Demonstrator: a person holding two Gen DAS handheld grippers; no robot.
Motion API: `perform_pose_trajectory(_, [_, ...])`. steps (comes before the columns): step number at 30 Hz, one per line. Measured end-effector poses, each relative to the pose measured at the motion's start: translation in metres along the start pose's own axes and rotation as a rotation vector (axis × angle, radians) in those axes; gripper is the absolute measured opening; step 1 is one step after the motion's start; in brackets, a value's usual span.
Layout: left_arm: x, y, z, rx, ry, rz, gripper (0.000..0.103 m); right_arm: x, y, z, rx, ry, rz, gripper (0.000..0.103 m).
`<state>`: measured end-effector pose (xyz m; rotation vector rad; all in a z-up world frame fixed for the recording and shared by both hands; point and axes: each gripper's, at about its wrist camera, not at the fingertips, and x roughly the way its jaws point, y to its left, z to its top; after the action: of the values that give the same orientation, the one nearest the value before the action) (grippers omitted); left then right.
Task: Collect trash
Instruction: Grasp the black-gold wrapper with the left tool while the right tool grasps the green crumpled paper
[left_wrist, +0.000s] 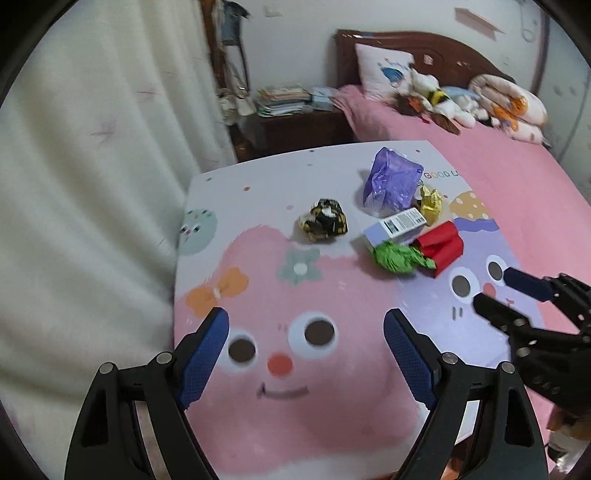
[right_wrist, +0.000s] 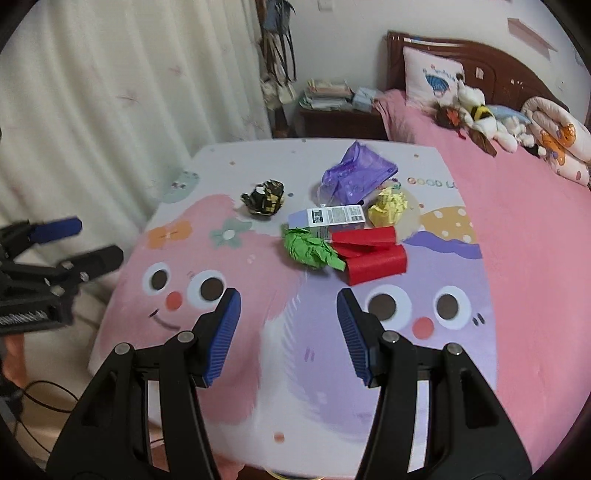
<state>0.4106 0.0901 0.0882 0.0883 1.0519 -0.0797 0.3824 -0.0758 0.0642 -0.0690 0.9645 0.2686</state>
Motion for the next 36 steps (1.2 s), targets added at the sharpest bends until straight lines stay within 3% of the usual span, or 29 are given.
perform_pose_trajectory(8, [0.098, 0.031, 0.077, 0.072, 0.054, -0.096, 0.088, 0.118, 0.021, 0.043, -0.055, 0.091, -0.122, 0.051])
perform_pose_trajectory(18, [0.180, 0.024, 0.108, 0.115, 0.134, -0.195, 0.088, 0.223, 0.018, 0.041, -0.168, 0.243, -0.263, 0.051])
perform_pose_trajectory(21, [0.200, 0.017, 0.114, 0.123, 0.159, -0.231, 0.088, 0.230, 0.015, 0.041, -0.173, 0.238, -0.281, 0.050])
perform_pose_trajectory(23, [0.214, 0.011, 0.118, 0.127, 0.181, -0.249, 0.087, 0.229, 0.012, 0.043, -0.156, 0.226, -0.281, 0.041])
perform_pose_trajectory(27, [0.249, 0.000, 0.125, 0.108, 0.247, -0.272, 0.087, 0.224, 0.001, 0.046, -0.117, 0.219, -0.256, 0.034])
perform_pose_trajectory(33, [0.289, -0.010, 0.135, 0.069, 0.301, -0.269, 0.087, 0.200, -0.018, 0.051, 0.057, 0.194, -0.147, 0.030])
perform_pose_trajectory(36, [0.304, -0.014, 0.138, 0.068, 0.321, -0.264, 0.079, 0.186, -0.024, 0.052, 0.130, 0.183, -0.094, 0.030])
